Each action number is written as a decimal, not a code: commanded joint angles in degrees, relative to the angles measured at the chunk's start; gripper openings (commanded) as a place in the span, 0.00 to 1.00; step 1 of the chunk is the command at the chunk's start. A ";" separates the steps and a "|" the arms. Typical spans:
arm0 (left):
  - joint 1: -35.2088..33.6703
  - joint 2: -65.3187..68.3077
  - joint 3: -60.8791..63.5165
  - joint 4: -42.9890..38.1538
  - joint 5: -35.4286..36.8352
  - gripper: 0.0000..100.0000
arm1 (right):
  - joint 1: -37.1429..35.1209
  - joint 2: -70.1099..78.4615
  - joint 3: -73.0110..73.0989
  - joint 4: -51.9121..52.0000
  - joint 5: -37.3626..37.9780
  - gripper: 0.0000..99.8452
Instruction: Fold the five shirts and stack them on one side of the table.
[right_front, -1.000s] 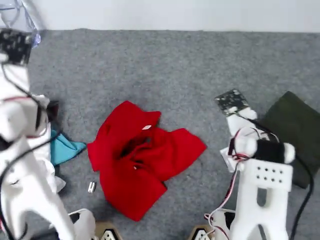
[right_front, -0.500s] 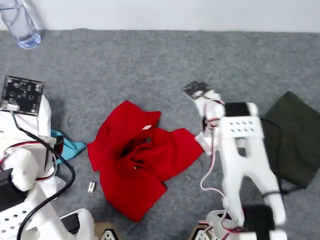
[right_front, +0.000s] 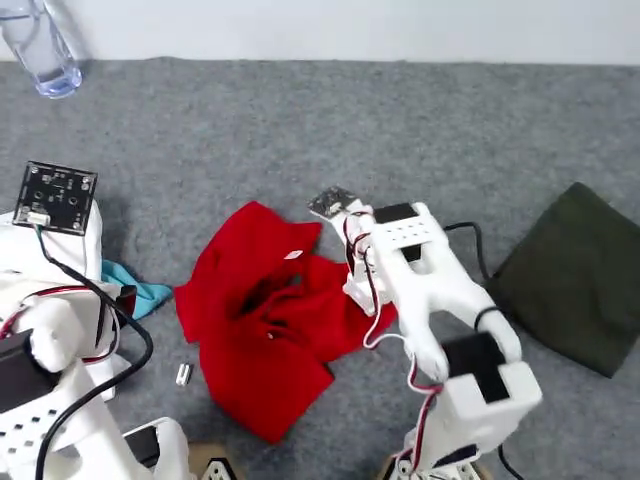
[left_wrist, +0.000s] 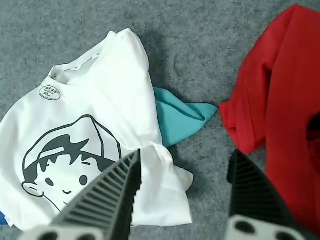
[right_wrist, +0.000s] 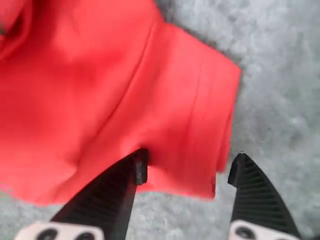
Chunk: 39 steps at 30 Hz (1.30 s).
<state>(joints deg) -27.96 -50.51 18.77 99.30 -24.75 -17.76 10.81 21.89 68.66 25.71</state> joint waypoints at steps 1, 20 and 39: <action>-0.26 -0.44 -0.13 1.05 -0.18 0.27 | -0.40 1.19 -3.69 -1.01 1.14 0.18; -0.18 -0.44 -0.13 1.05 -0.26 0.27 | 12.26 -13.32 -42.29 34.33 18.90 0.01; -0.18 -0.44 -0.13 1.14 -2.73 0.27 | 25.98 -28.00 -41.05 20.79 24.53 0.02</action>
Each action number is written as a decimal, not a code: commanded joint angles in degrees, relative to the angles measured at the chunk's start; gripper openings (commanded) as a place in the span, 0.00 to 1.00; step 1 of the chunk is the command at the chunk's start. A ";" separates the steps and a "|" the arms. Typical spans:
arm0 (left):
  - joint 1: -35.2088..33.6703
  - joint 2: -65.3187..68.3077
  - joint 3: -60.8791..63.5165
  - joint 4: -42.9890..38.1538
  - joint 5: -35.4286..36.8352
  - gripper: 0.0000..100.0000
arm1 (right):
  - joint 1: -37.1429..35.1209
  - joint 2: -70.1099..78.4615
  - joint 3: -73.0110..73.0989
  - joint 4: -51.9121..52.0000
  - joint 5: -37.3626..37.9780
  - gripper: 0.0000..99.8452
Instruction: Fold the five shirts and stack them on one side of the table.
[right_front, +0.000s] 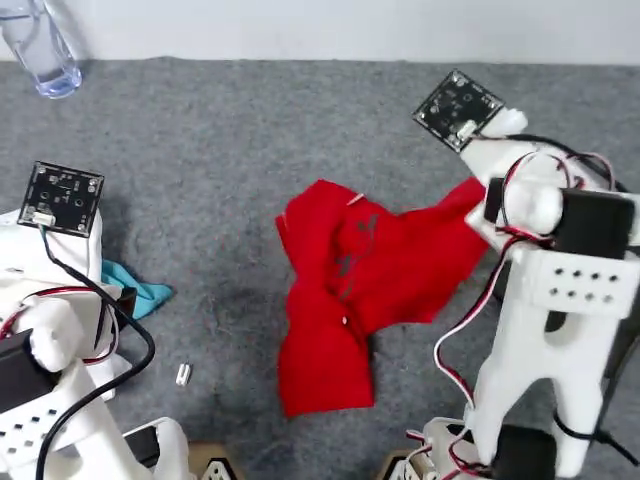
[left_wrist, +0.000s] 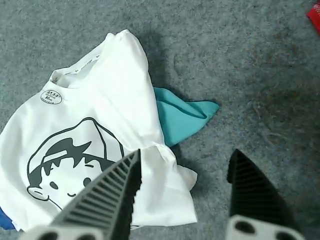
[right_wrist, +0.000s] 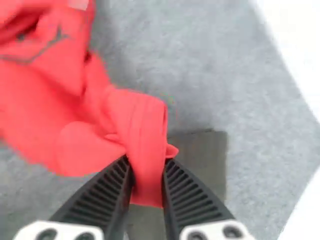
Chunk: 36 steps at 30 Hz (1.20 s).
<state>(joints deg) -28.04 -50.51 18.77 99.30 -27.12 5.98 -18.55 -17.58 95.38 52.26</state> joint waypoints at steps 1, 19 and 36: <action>-0.09 -0.44 -0.13 1.14 -0.35 0.27 | 2.86 3.21 -1.05 -7.43 -3.87 0.04; -0.09 -0.44 -0.13 1.23 -0.35 0.27 | 2.59 -6.02 7.12 7.60 -12.57 0.23; -0.09 -0.44 -0.13 1.23 -0.35 0.27 | -28.62 -18.59 53.19 0.04 -19.96 0.22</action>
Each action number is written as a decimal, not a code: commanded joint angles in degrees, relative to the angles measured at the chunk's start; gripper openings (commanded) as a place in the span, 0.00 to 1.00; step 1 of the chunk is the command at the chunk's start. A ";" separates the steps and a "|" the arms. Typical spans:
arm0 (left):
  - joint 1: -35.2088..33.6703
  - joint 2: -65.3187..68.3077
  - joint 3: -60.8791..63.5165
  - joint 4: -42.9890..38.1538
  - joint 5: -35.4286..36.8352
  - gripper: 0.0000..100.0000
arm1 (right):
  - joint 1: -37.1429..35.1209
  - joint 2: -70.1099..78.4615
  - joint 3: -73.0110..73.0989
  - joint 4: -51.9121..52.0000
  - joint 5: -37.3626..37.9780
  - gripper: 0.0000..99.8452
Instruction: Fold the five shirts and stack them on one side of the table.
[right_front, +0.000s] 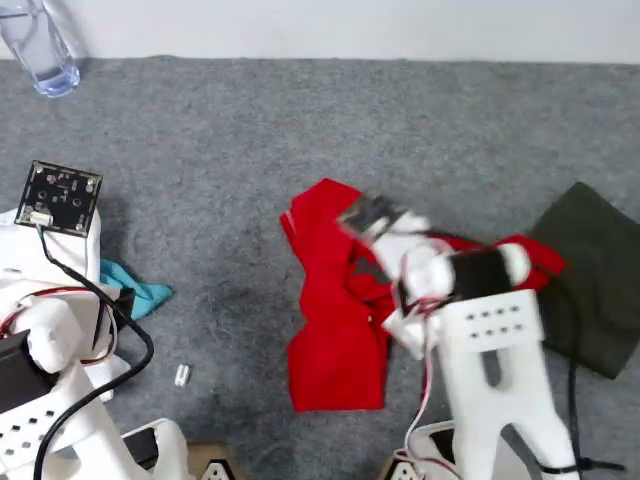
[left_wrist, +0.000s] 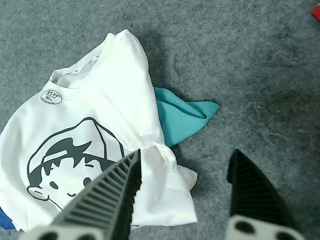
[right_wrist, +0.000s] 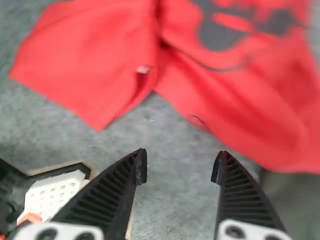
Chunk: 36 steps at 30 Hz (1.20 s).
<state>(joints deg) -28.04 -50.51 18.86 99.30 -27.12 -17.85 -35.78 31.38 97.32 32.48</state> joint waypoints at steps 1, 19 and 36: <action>-0.09 -0.44 -0.22 1.23 -0.35 0.27 | -6.46 -1.36 6.24 -2.07 1.23 0.22; -0.09 -0.18 -0.22 1.05 -0.44 0.27 | -20.97 -1.10 28.13 -18.59 11.69 0.22; -0.09 -0.35 -0.22 1.05 -0.44 0.27 | -25.01 -0.75 37.63 -31.87 11.34 0.22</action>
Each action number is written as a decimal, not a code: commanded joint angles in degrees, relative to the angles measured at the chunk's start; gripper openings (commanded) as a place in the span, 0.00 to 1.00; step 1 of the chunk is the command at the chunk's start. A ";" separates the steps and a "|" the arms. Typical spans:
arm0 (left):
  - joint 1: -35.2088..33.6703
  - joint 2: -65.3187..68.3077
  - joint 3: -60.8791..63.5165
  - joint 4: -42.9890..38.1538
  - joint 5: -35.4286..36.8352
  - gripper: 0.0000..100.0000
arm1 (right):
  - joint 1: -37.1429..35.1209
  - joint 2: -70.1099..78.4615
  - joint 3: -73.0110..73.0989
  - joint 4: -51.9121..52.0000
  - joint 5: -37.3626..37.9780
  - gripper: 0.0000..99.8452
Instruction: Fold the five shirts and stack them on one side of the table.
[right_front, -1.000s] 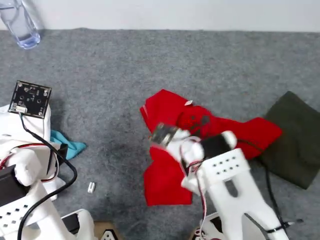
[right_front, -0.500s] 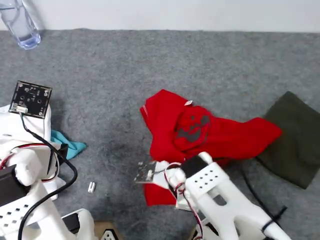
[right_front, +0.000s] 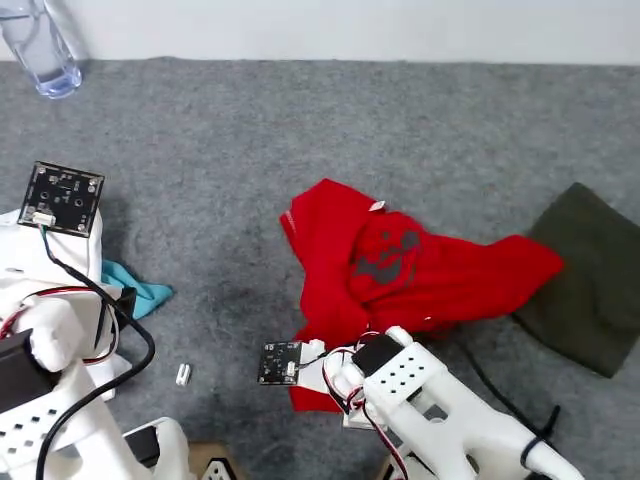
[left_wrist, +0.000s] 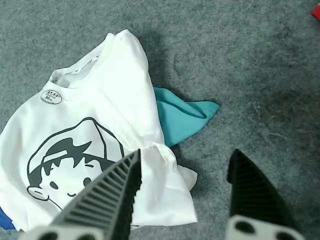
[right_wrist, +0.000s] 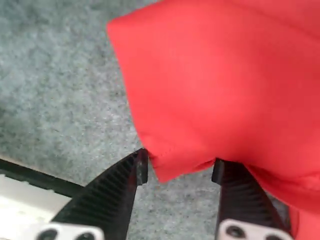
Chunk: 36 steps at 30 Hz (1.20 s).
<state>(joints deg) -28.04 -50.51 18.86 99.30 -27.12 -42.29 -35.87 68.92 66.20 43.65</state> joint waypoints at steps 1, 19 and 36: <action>-0.09 -0.35 -0.22 1.05 -0.44 0.27 | -0.57 -0.66 0.44 -1.10 0.18 0.22; -0.09 -0.35 -0.31 1.05 -0.44 0.27 | 4.26 -4.44 -10.20 9.10 0.53 0.01; -0.09 -0.35 -0.31 1.14 -0.35 0.27 | 20.62 0.40 -89.05 27.65 3.60 0.01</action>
<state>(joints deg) -28.04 -50.51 18.86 99.30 -27.12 -23.12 -39.56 -6.68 94.33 46.73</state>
